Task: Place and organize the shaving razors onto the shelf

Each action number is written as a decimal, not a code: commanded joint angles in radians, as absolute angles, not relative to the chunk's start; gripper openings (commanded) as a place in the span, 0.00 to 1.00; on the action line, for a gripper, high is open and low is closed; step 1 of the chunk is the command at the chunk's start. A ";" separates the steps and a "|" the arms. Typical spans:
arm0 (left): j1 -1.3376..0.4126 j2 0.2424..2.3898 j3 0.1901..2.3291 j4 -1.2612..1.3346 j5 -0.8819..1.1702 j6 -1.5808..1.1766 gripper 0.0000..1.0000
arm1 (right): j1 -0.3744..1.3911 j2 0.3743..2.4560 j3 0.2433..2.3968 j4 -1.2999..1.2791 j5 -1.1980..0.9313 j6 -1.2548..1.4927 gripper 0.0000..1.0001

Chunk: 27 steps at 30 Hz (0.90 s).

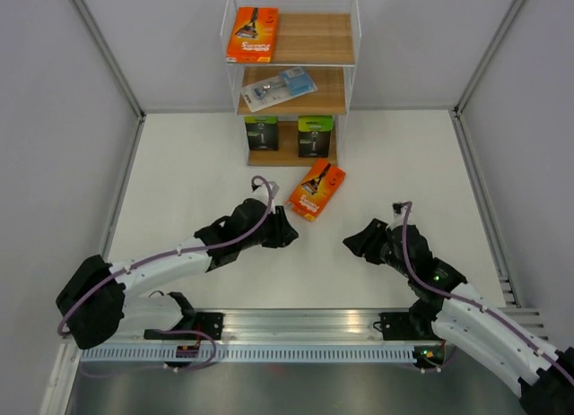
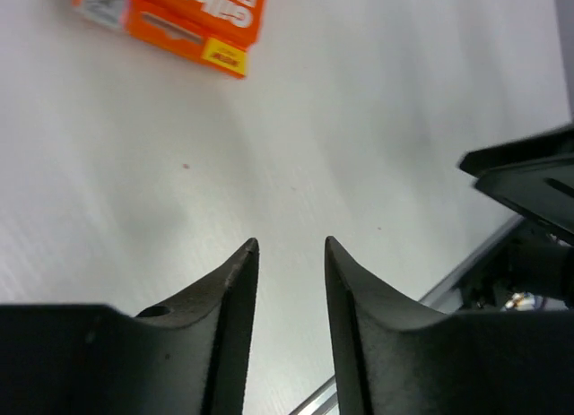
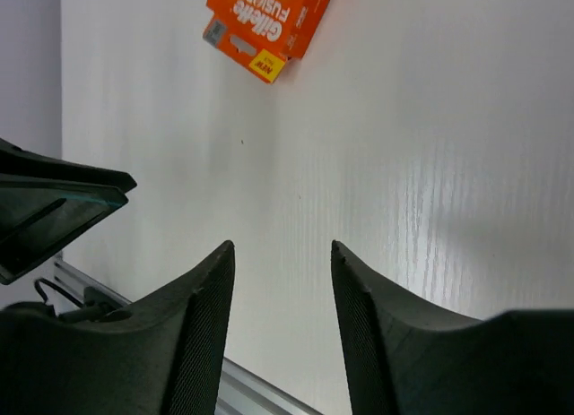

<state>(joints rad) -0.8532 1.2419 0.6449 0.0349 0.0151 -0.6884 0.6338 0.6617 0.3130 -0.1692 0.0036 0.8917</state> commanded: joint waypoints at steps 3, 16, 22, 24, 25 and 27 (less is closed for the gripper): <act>-0.813 1.202 0.681 -0.129 -0.212 -0.804 0.48 | 0.635 0.519 0.258 -0.289 0.103 1.092 0.58; -0.773 1.517 0.684 0.252 -0.222 -1.219 0.48 | 0.626 0.873 0.501 -0.295 0.132 1.057 0.69; -0.761 1.583 0.706 0.307 -0.279 -1.236 0.45 | 0.582 0.914 0.520 -0.249 0.071 1.052 0.73; -0.759 1.635 0.706 0.345 -0.262 -1.256 0.45 | 0.572 0.922 0.512 -0.242 0.055 1.048 0.74; -0.759 1.650 0.707 0.372 -0.259 -1.265 0.43 | 0.566 0.922 0.512 -0.242 0.052 1.039 0.74; -0.759 1.699 0.722 0.377 -0.255 -1.298 0.43 | 0.558 0.917 0.509 -0.255 0.048 1.032 0.75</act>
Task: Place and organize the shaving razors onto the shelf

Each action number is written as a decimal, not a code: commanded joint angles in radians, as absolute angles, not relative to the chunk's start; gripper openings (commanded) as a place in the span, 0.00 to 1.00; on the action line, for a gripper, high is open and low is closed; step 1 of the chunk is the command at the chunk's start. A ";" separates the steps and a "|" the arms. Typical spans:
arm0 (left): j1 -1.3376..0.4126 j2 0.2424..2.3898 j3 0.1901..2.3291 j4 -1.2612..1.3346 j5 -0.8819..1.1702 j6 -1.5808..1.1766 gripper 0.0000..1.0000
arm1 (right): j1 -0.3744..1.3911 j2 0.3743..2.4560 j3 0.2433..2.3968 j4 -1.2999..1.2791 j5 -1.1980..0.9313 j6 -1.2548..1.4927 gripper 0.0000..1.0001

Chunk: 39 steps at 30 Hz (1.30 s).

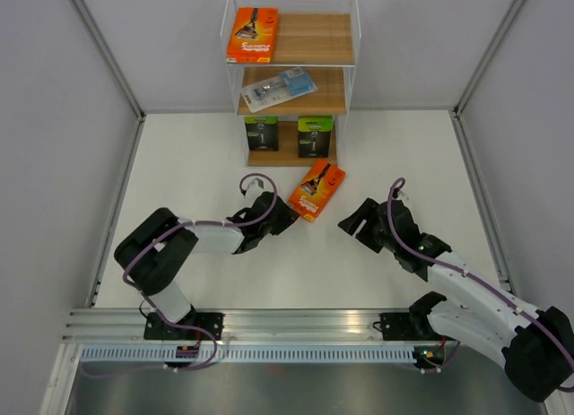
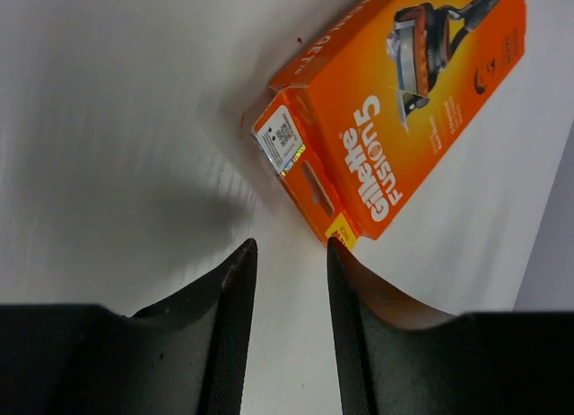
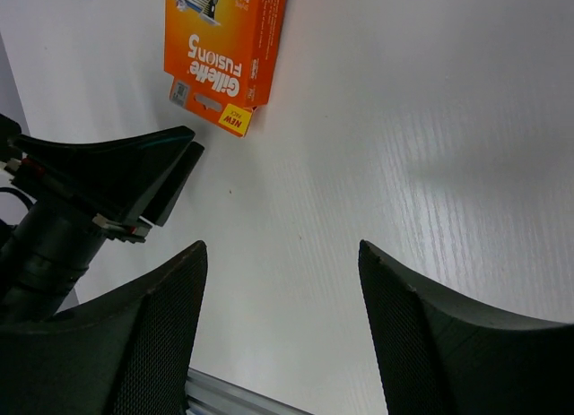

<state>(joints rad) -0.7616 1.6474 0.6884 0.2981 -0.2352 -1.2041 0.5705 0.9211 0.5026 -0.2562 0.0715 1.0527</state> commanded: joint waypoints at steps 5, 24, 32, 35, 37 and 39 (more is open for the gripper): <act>-0.759 1.755 0.736 0.425 -0.287 -1.318 0.42 | 0.520 0.902 0.505 -0.256 0.023 1.020 0.75; -0.738 1.839 0.654 0.711 -0.390 -1.325 0.02 | 0.505 0.943 0.500 -0.256 0.051 1.012 0.78; -0.678 1.589 0.669 0.525 -0.247 -1.172 0.02 | 0.500 0.946 0.315 0.098 0.023 1.241 0.91; -0.672 1.514 0.689 0.416 -0.189 -1.213 0.02 | 0.502 0.950 0.234 0.291 0.049 1.342 0.92; -0.672 1.485 0.695 0.358 -0.129 -1.244 0.02 | 0.500 0.948 0.215 0.354 0.078 1.371 0.93; -0.670 1.454 0.689 0.344 -0.071 -1.276 0.02 | 0.500 0.951 0.204 0.437 0.112 1.384 0.95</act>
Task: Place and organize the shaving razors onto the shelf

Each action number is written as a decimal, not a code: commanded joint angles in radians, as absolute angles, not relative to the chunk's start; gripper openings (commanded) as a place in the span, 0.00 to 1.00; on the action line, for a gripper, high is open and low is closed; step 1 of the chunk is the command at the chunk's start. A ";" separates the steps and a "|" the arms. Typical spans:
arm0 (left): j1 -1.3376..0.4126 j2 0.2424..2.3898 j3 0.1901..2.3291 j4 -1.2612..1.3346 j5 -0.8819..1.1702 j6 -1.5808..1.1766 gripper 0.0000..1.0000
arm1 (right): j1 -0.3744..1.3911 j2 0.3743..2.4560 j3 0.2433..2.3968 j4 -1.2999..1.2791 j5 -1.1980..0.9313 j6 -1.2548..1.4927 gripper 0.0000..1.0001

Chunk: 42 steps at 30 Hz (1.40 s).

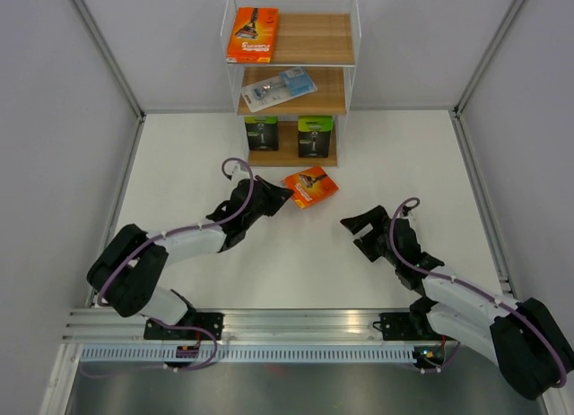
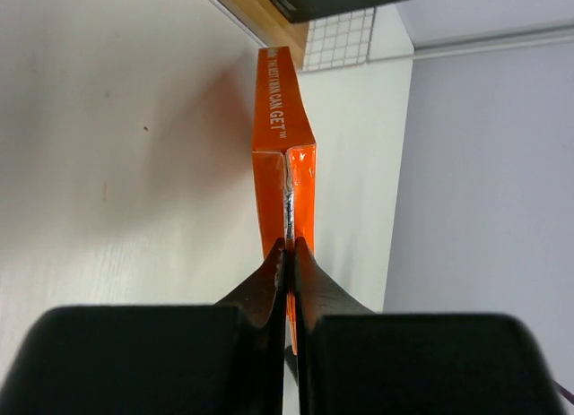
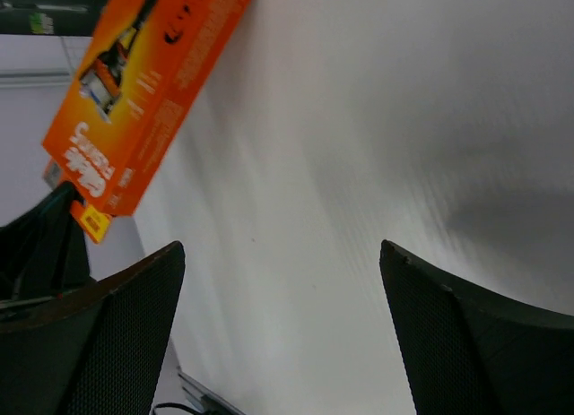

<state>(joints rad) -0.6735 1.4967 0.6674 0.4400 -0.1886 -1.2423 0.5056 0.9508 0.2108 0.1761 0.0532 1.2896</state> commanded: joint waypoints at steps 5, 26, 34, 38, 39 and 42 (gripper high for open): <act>-0.672 1.376 0.677 0.308 -0.037 -1.270 0.02 | 0.503 1.015 0.198 0.629 0.136 1.489 0.98; -0.689 1.325 0.646 0.275 -0.005 -1.246 0.02 | 0.653 1.400 0.281 0.778 0.216 1.901 0.98; -0.696 1.275 0.630 0.229 0.038 -1.206 0.02 | 0.666 1.600 0.350 0.942 0.218 1.925 0.98; -0.709 1.233 0.595 0.201 0.041 -1.161 0.02 | 0.666 1.618 0.377 0.991 0.235 1.885 0.83; -0.710 1.209 0.589 0.196 0.035 -1.152 0.02 | 0.666 1.611 0.405 0.953 0.221 1.852 0.81; -0.716 1.178 0.571 0.183 0.023 -1.115 0.02 | 0.667 1.591 0.452 0.878 0.213 1.777 0.68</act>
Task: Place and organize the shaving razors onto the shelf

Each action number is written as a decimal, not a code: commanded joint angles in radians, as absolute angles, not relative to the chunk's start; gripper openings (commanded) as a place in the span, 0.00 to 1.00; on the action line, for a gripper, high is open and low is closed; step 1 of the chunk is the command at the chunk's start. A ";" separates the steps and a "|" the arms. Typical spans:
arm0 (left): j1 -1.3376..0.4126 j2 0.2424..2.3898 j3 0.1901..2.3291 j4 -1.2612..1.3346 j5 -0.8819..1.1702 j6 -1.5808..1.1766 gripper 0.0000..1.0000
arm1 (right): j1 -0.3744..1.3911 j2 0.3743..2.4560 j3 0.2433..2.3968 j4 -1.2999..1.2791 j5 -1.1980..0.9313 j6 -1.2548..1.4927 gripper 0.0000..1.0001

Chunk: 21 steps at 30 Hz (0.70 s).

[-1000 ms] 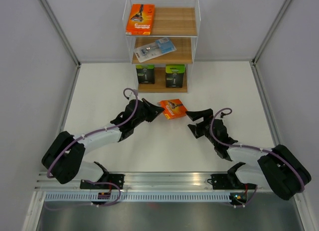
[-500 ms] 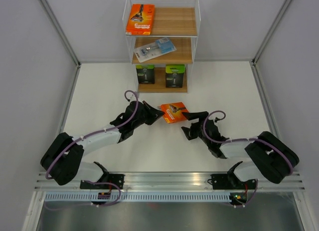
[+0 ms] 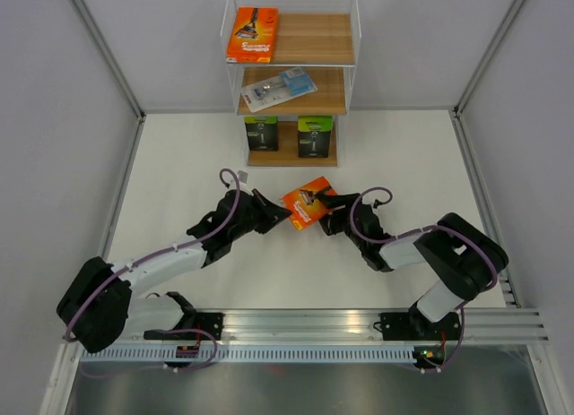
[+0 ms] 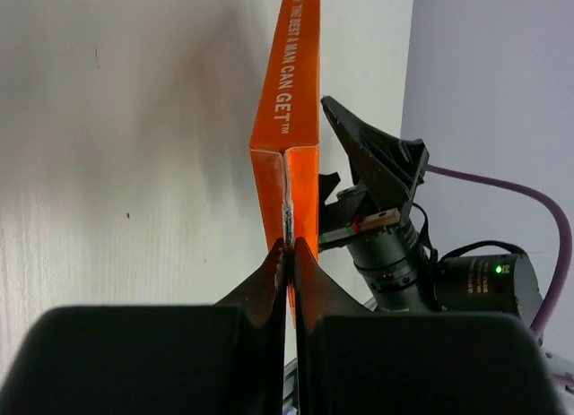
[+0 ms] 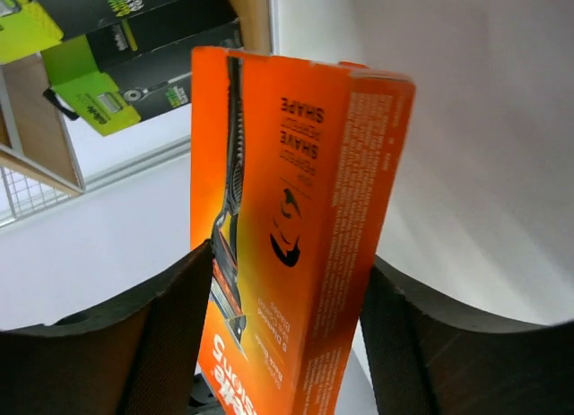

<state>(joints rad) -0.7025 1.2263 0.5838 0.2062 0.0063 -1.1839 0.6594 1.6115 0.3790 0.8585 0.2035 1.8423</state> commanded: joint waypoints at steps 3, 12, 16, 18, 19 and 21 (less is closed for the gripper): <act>-0.730 1.152 0.571 0.169 0.006 -1.089 0.02 | 0.670 1.543 0.489 0.827 0.218 1.705 0.55; -0.762 1.036 0.627 0.172 -0.132 -0.957 0.02 | 0.722 1.327 0.643 0.595 0.288 1.425 0.31; -0.770 0.999 0.666 0.207 -0.192 -0.916 0.02 | 0.735 1.282 0.695 0.606 0.292 1.359 0.31; -0.773 0.991 0.686 0.224 -0.196 -0.890 0.02 | 0.735 1.272 0.757 0.589 0.272 1.292 0.31; -0.775 0.988 0.710 0.230 -0.198 -0.867 0.02 | 0.738 1.272 0.784 0.584 0.261 1.266 0.31; -0.782 0.985 0.748 0.241 -0.204 -0.829 0.02 | 0.741 1.276 0.872 0.551 0.233 1.186 0.31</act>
<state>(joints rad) -0.7616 0.9890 0.6670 0.1791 -0.1837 -0.9718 0.7013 1.3067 0.7326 0.5545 0.3340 1.3220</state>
